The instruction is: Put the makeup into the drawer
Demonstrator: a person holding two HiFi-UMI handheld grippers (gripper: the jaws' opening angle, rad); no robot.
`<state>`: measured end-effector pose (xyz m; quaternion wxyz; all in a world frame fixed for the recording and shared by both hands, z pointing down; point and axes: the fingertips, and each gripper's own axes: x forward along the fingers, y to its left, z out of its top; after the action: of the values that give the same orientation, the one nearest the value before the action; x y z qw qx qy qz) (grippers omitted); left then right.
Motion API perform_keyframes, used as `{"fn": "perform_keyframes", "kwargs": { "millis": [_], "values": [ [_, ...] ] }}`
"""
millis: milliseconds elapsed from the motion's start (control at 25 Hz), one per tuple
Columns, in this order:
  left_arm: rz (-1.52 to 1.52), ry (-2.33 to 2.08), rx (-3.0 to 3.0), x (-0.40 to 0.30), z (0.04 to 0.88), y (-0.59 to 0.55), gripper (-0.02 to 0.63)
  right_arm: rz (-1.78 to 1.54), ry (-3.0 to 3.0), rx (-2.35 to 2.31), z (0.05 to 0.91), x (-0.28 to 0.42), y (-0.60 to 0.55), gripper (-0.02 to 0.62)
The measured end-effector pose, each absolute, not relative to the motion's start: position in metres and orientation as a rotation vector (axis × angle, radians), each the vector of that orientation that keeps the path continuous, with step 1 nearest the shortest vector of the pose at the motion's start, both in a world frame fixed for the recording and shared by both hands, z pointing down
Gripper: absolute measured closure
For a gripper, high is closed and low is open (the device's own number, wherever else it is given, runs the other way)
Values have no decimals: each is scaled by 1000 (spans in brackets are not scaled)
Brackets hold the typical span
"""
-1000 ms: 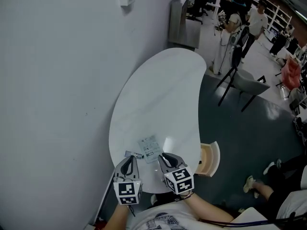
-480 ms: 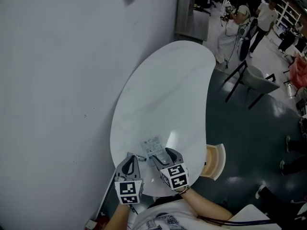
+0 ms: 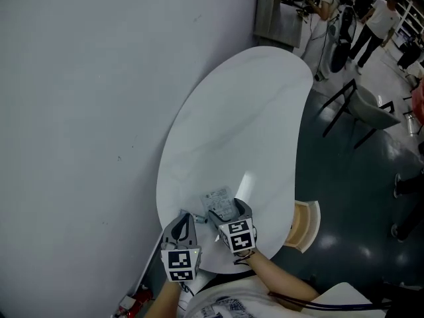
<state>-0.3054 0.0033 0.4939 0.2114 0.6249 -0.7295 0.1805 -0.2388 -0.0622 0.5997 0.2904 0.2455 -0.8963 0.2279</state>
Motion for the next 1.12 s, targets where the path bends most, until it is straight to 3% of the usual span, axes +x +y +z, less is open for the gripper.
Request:
{"fn": "perform_keyframes", "kwargs": {
  "millis": [1120],
  "values": [
    [503,-1990,1637,-332,540,-29,589,328,-2284,548,651,-268,-69,207]
  ]
}}
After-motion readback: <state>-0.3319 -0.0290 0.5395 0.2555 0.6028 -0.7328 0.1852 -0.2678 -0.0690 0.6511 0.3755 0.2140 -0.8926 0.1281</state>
